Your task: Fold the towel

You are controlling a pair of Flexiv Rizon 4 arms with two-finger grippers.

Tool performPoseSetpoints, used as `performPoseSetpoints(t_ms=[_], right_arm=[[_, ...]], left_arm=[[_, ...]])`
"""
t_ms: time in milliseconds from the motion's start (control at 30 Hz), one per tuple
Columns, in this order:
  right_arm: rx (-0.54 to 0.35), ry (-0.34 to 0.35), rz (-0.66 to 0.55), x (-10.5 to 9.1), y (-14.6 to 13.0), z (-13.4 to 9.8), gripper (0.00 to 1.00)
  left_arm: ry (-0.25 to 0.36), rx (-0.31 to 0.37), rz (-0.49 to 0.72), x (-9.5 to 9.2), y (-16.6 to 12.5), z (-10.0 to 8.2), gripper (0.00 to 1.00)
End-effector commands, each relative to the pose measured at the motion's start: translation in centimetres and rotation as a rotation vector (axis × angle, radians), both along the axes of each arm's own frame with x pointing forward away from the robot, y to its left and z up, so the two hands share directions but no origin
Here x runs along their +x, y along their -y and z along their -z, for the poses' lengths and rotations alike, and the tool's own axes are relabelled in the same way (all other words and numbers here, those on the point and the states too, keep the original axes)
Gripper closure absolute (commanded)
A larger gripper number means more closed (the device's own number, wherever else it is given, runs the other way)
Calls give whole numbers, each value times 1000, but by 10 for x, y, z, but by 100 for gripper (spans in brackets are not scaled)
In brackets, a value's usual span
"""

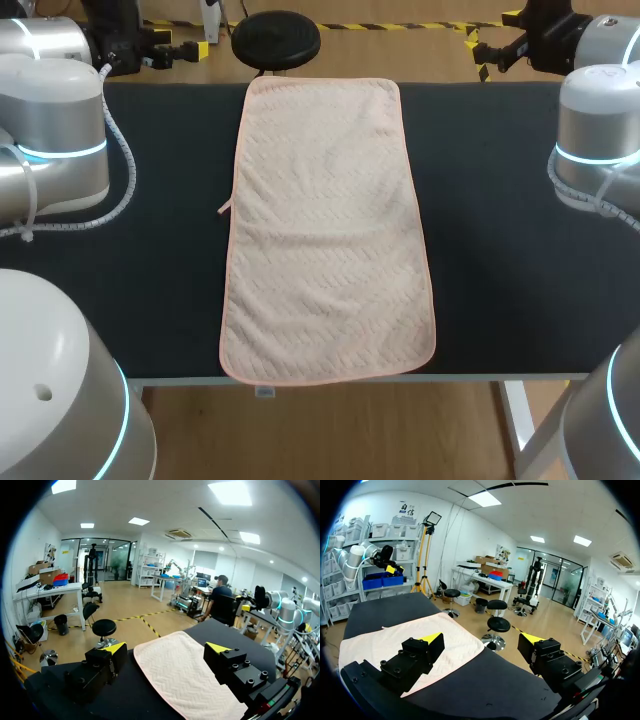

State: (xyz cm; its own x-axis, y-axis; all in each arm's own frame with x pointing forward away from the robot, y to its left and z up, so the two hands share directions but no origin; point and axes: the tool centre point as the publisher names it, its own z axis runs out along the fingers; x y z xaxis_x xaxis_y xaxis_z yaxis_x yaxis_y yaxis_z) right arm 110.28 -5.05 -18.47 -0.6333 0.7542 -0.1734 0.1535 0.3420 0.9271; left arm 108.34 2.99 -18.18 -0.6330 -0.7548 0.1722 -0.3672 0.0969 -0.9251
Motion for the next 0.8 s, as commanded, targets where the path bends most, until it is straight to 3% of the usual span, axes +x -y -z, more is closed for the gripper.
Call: performPoseSetpoints(t_ms=[33,700,800], right_arm=[[-1,-1,-1,0,0,0,0],[-1,-1,-1,0,0,0,0],[-154,-59,-10,3,-12,15,0]], left_arm=[[0,-1,0,0,0,0,0],[-17,13,2,2,1,4,0],[-65,87,20,7,5,13,0]])
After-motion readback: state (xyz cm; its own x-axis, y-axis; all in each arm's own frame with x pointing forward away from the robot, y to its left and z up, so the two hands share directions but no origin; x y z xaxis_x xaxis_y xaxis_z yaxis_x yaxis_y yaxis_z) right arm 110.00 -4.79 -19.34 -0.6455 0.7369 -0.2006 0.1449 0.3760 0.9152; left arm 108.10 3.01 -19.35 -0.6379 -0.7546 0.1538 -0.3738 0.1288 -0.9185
